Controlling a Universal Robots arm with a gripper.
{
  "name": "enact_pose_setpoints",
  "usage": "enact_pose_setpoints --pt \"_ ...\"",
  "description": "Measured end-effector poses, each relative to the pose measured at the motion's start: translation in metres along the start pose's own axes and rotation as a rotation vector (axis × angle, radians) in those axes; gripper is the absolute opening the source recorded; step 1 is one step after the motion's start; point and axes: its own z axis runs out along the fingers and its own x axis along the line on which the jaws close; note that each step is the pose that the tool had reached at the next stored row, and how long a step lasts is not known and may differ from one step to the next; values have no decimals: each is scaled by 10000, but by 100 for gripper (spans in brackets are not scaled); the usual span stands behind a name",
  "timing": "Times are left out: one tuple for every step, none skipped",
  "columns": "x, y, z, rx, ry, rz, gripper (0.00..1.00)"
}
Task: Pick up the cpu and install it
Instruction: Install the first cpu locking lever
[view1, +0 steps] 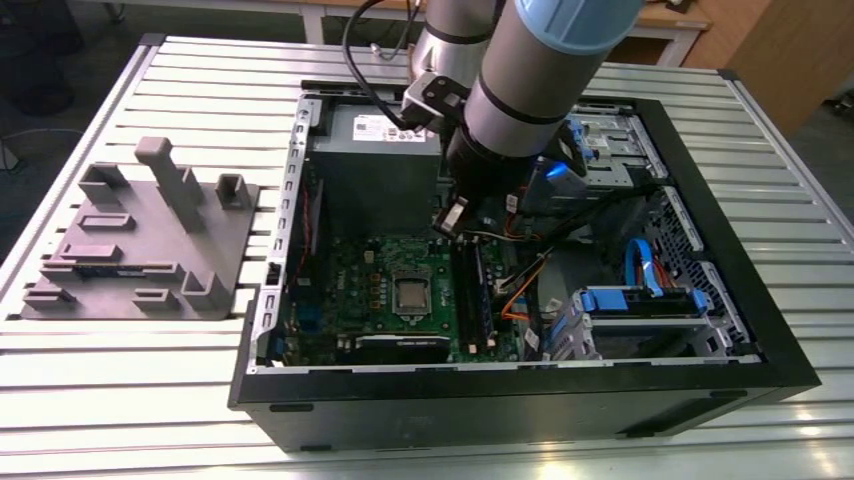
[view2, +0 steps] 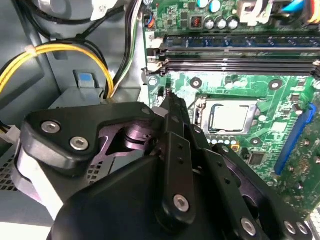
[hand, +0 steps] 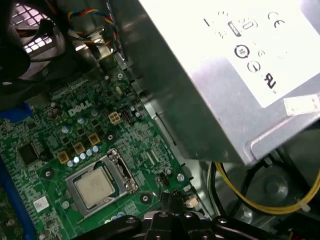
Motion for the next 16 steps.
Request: enact_pose_setpoints --pt "-4 11 6 -5 -8 -1 10" --pt "-3 18 12 -13 -22 -4 10" --pt "2 24 15 -16 -27 -11 10" --pt "4 27 15 -19 -17 -59 10" --pt "7 28 15 -23 -1 -149 10" --pt "9 29 15 -27 15 -247 10" --pt "12 30 16 -32 28 -337 10" --pt "18 29 16 -32 38 -402 10" --pt "28 27 15 -33 44 -443 10" --pt "42 23 14 -33 48 -467 10" --pt "55 18 12 -33 52 -486 10" --pt "68 14 10 -33 56 -509 10" --pt "82 11 10 -32 58 -532 10" --pt "95 8 9 -31 61 -558 10" --pt "106 7 8 -29 63 -587 10" --pt "117 9 7 -24 68 -625 10"
